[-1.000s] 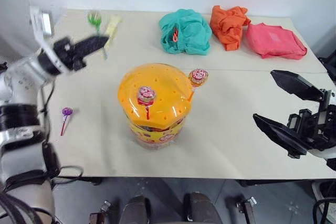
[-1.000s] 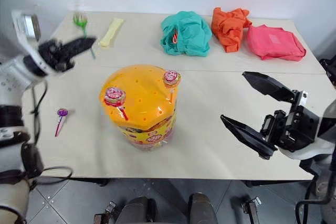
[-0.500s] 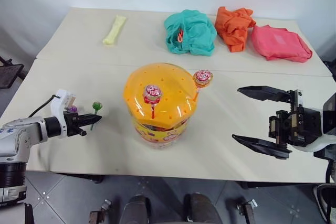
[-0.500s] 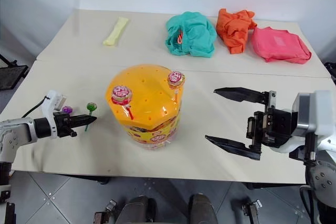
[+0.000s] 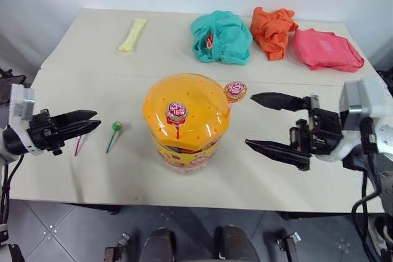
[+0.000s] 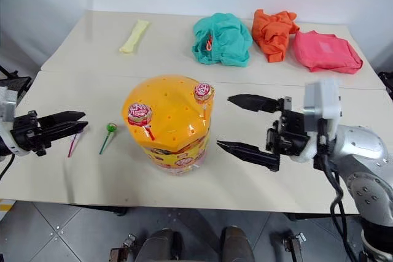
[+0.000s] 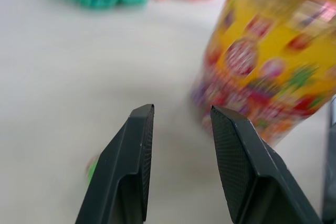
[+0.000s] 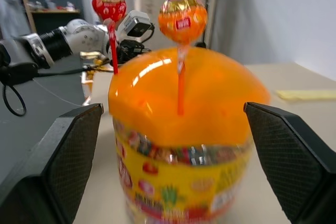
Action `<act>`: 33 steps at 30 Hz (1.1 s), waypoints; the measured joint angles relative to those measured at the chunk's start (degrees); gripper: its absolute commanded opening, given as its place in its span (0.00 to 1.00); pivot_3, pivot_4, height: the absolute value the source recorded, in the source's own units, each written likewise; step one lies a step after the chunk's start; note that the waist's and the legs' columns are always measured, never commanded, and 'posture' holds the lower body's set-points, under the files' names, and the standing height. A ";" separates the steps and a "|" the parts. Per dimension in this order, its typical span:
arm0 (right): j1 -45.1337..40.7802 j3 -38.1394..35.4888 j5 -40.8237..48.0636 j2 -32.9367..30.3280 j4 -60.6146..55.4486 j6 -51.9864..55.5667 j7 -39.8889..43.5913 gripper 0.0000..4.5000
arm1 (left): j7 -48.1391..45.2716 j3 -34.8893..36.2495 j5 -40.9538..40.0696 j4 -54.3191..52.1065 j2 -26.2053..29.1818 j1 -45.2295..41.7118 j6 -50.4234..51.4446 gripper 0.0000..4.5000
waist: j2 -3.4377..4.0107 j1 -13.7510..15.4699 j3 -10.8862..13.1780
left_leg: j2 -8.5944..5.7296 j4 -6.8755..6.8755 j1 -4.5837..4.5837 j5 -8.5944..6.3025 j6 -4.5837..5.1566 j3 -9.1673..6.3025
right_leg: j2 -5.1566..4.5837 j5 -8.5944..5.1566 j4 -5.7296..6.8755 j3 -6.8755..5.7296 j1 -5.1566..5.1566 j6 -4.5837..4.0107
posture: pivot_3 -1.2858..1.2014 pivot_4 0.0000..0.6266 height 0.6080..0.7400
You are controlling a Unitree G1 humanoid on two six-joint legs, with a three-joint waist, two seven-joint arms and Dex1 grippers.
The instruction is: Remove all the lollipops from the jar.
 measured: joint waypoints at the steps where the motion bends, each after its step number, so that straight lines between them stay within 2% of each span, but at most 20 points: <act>1: -1.70 1.36 -0.21 1.21 0.88 0.59 -0.28 1.00 | -0.58 1.66 -2.38 -2.08 -1.48 0.60 -0.13 0.40 | 0.00 -0.06 0.00 | 0.03 0.00 0.00 0.00 0.00 -0.02 | -0.01 0.00 0.02 -0.02 0.00 0.00 | 0.52 0.24 1.00; 2: -2.89 2.40 -0.30 2.39 1.65 0.82 -0.56 1.00 | -0.89 2.66 -4.71 -4.16 -2.60 1.18 0.14 0.40 | 0.00 -0.11 0.00 | 0.03 0.00 0.00 0.00 0.00 -0.03 | -0.03 0.00 0.03 -0.05 0.00 0.00 | 0.52 0.24 1.00; 5: -4.56 4.32 -0.91 4.56 3.10 1.11 -0.88 0.87 | -0.13 4.58 -11.37 -9.87 -3.92 3.65 3.73 0.41 | 0.00 -0.18 0.00 | -0.03 -0.02 -0.02 0.00 0.00 -0.14 | -0.15 0.00 0.09 -0.18 0.00 0.00 | 0.52 0.24 1.00; 9: -5.53 5.33 -2.48 6.89 4.80 1.04 -0.46 0.57 | 4.94 6.59 -19.15 -14.87 -5.59 3.82 7.49 0.41 | 0.00 -0.23 0.00 | -0.13 0.00 -0.02 -0.01 0.03 -0.16 | -0.31 0.01 0.11 -0.26 0.03 0.01 | 0.52 0.24 1.00; 16: -5.91 5.24 -2.51 9.05 4.93 0.90 1.11 0.03 | 6.46 7.02 -22.16 -16.66 -5.53 6.84 8.92 0.41 | 0.00 -1.25 0.00 | -0.13 -0.01 -0.02 -0.01 0.03 -0.17 | -0.28 0.01 0.10 -0.34 0.04 0.01 | 0.52 0.24 1.00; 20: -6.68 4.39 -0.98 11.28 7.00 0.75 1.42 0.01 | 4.37 5.91 -21.64 -16.11 -5.25 5.11 6.83 0.41 | 0.01 -1.26 0.00 | -0.13 -0.01 -0.02 0.00 0.03 -0.15 | -0.25 0.01 0.10 -0.34 0.03 0.01 | 0.52 0.24 1.00; 24: -9.34 -0.08 4.02 11.26 7.08 1.47 -0.19 0.01 | 0.46 3.65 -20.73 -13.80 -1.76 2.22 6.07 0.41 | 0.02 -1.26 0.01 | -0.14 -0.03 -0.02 -0.01 0.03 -0.15 | -0.24 0.01 0.07 -0.36 0.02 0.01 | 0.52 0.24 1.00; 27: -7.97 -4.96 5.34 6.09 7.65 3.20 -0.87 0.01 | -2.41 2.09 -18.77 -13.77 -1.21 2.44 4.38 0.41 | 0.02 -1.05 0.01 | -0.20 -0.07 -0.03 -0.05 0.11 -0.15 | -0.30 0.01 0.04 -0.37 0.03 0.01 | 0.52 0.24 1.00; 29: -5.42 -8.87 4.10 0.01 9.96 4.27 -0.31 0.01 | -3.91 1.04 -16.78 -13.77 -1.27 2.69 2.15 0.41 | 0.02 -0.90 0.01 | -0.24 -0.07 -0.06 -0.09 0.19 -0.11 | -0.33 0.01 -0.04 -0.38 0.06 0.01 | 0.52 0.24 1.00; 33: 6.20 -13.30 -9.07 -14.63 19.78 2.90 4.67 0.01 | -6.17 0.12 -14.22 -13.54 -1.28 2.61 -1.70 0.41 | 0.00 -0.59 0.00 | -0.28 -0.07 -0.07 -0.14 0.27 0.08 | -0.33 0.02 -0.27 -0.37 0.10 0.04 | 0.52 0.24 1.00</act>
